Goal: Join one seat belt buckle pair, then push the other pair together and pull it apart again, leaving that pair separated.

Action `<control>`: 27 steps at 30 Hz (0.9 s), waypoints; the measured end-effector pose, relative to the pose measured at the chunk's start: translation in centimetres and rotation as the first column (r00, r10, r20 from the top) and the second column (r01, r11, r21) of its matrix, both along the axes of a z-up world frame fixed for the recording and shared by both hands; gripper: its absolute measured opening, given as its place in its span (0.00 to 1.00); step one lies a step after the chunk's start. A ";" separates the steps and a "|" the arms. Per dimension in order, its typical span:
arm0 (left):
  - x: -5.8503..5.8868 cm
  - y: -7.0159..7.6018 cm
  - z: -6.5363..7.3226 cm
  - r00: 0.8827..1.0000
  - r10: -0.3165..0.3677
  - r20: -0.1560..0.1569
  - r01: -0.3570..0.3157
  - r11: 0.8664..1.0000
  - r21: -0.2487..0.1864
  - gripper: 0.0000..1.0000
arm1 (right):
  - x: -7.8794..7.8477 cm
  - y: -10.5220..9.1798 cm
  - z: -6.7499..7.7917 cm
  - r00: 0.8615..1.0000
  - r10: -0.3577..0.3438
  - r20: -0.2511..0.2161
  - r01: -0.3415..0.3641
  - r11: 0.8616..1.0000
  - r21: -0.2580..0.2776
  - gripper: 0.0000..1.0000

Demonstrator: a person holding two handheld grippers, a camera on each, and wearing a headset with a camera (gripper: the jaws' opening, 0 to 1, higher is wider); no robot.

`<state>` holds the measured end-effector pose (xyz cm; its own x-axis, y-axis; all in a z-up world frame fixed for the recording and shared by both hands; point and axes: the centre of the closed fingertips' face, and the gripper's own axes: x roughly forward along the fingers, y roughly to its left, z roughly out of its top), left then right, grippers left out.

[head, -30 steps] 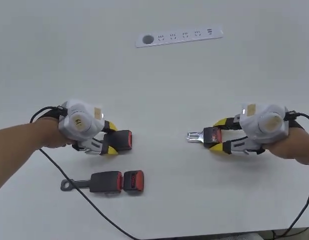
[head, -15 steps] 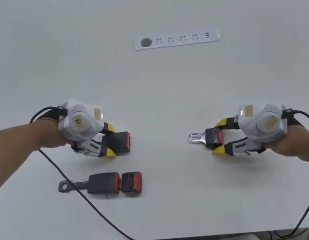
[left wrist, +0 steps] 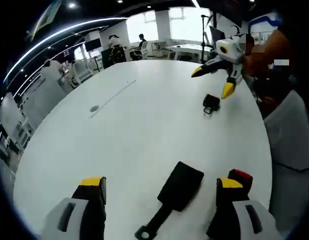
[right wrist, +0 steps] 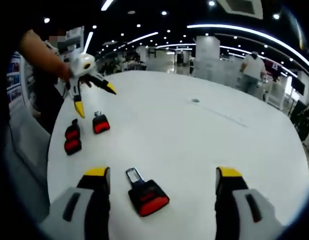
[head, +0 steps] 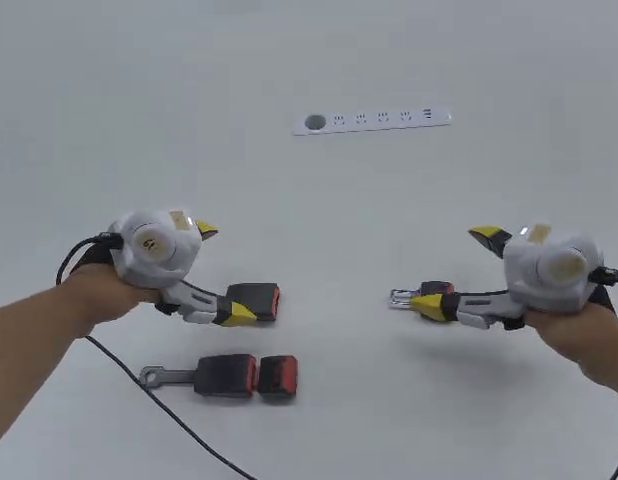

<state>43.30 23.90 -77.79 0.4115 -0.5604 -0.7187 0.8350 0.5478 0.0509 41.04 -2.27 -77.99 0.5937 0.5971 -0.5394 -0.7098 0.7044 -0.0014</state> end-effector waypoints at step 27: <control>-12.3 3.4 2.2 0.986 0.164 -0.016 -0.164 0.967 -0.195 1.00 | -8.7 2.7 1.9 0.996 0.022 0.082 -0.019 0.999 -0.038 0.99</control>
<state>30.98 27.26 -75.54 0.5100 -0.6142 -0.6023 0.7328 0.6769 -0.0697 32.36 0.39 -76.05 0.6251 0.5899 -0.5111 -0.7203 0.6882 -0.0868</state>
